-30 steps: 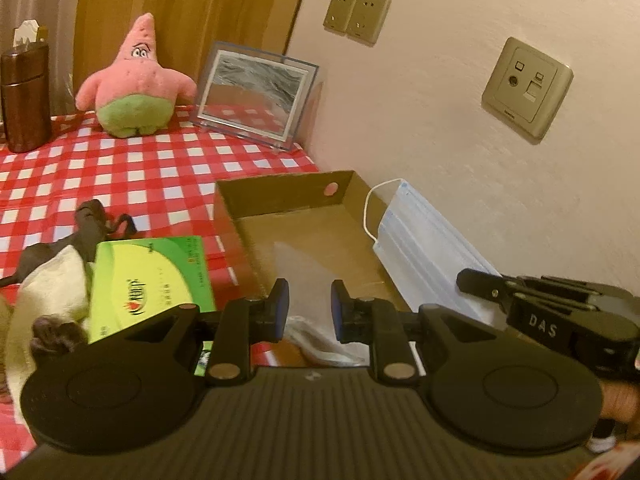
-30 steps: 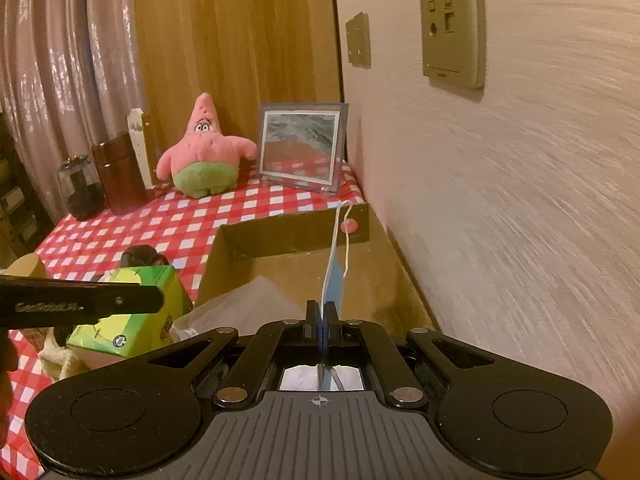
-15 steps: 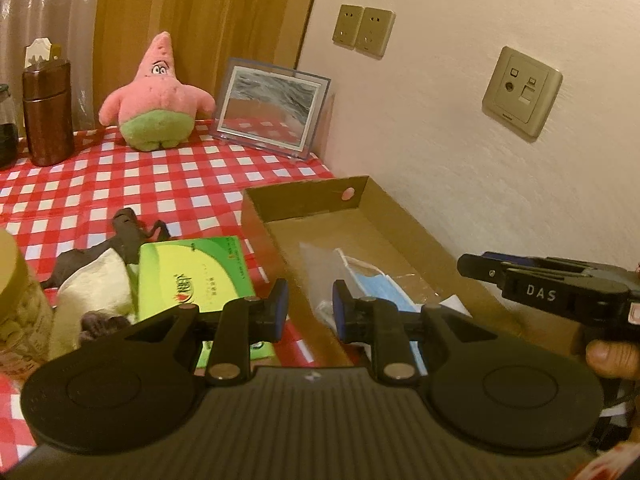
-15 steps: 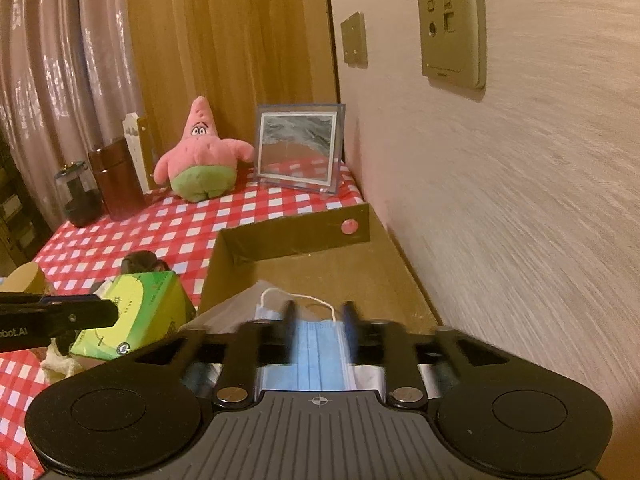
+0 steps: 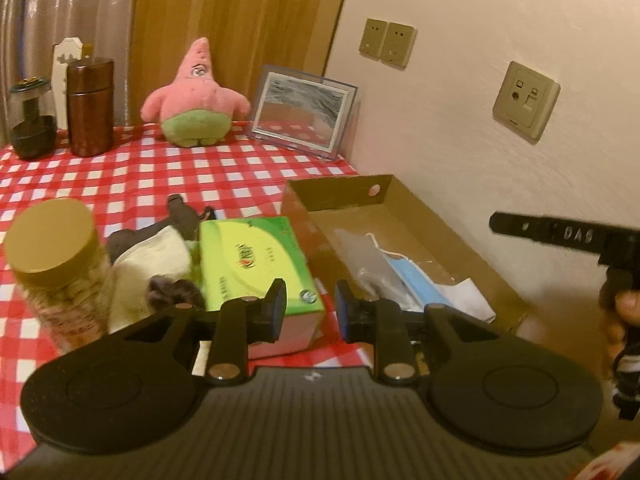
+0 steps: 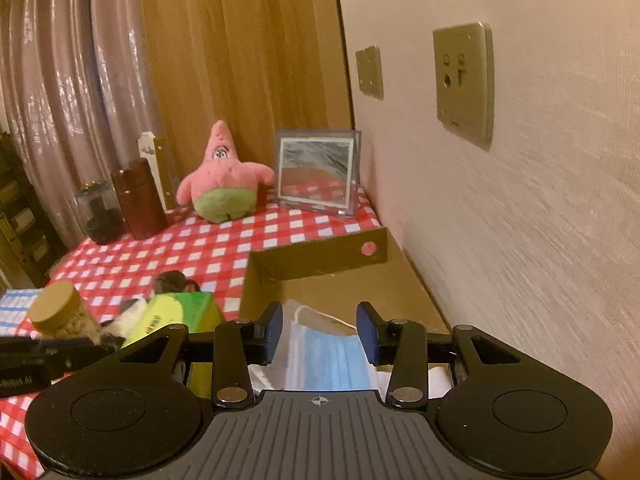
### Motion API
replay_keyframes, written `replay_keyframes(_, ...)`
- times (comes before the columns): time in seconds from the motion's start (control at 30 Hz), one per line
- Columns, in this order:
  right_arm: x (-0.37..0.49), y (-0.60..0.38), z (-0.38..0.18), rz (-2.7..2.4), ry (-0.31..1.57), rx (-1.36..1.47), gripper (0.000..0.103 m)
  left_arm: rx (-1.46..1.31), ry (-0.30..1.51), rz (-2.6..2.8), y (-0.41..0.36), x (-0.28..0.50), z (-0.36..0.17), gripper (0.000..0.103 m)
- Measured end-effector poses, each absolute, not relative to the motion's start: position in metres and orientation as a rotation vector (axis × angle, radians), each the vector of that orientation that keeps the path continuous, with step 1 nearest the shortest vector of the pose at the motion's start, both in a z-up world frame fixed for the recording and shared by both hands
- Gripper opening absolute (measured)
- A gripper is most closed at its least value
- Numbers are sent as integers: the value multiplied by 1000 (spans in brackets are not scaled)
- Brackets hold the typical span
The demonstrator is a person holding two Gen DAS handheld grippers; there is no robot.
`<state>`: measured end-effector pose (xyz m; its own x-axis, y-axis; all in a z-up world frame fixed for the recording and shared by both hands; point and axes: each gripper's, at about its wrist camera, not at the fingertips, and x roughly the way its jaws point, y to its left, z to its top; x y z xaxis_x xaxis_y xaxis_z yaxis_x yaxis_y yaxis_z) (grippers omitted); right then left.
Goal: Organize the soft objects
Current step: 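Move both tools back from the box toward the pile, then grasp the brown scrunchie with the right tool and lift it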
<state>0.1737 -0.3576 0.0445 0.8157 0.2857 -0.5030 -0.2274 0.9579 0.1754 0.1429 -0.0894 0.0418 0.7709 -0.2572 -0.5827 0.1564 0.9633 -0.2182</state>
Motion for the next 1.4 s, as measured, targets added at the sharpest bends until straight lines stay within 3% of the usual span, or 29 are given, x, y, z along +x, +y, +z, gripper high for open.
replay_keyframes(0.47, 134, -300, 68, 399, 527, 125, 41, -154, 637, -90, -30, 93, 44, 27)
replay_keyframes(0.93, 112, -251, 50, 479, 579, 143, 41, -114, 632, 12, 16, 68, 41, 34)
replay_keyframes(1.07, 110, -239, 44, 499, 591, 127, 41, -112, 640, 13, 23, 67, 36, 41)
replay_keyframes(1.3, 115, -224, 33, 519, 613, 100, 42, -87, 676, -5, 29, 69, 22, 62)
replay_keyframes(1.4, 119, -219, 28, 528, 619, 82, 42, -63, 691, -12, 29, 73, 14, 63)
